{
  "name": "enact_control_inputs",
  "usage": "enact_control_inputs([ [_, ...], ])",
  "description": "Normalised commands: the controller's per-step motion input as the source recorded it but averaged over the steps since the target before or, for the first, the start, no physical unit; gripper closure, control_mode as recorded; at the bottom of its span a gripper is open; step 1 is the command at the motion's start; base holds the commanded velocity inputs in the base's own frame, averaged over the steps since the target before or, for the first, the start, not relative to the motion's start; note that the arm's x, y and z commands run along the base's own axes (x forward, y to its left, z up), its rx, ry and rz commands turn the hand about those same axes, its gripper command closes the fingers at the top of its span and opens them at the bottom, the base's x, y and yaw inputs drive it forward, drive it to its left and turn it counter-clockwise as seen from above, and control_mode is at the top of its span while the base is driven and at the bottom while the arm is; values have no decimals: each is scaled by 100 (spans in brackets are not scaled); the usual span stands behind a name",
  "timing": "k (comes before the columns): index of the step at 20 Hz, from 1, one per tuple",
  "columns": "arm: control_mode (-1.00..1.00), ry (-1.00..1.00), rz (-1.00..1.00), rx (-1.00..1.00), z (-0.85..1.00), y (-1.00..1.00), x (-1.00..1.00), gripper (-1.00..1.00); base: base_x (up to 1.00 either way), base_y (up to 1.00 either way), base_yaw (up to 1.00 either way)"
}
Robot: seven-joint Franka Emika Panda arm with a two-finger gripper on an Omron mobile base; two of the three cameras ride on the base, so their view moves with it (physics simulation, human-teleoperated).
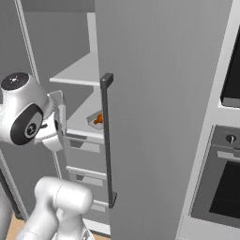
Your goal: Take the meat container that has the chicken drumstick and place it on the second highest rack of the freezer. Then take the vegetable container that has the onion and tomato and place it on the highest rack of the freezer.
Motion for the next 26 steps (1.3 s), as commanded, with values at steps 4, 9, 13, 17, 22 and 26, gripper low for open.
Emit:
enact_control_inputs([
  [4, -100, -1, -7, 0, 57, 14, 73, 100, 0, 0, 0],
  [9, -100, 0, -23, 7, 9, 2, 99, 100, 0, 0, 0],
  [13, -100, -2, -9, 26, 15, 4, 85, 100, 0, 0, 0],
  [17, -100, -9, -2, 11, 0, 38, 75, 100, 0, 0, 0],
  [22, -100, 0, -14, 2, 0, 22, 100, 100, 0, 0, 0],
  [26, -100, 8, -9, 3, 0, 0, 97, 100, 0, 0, 0],
])
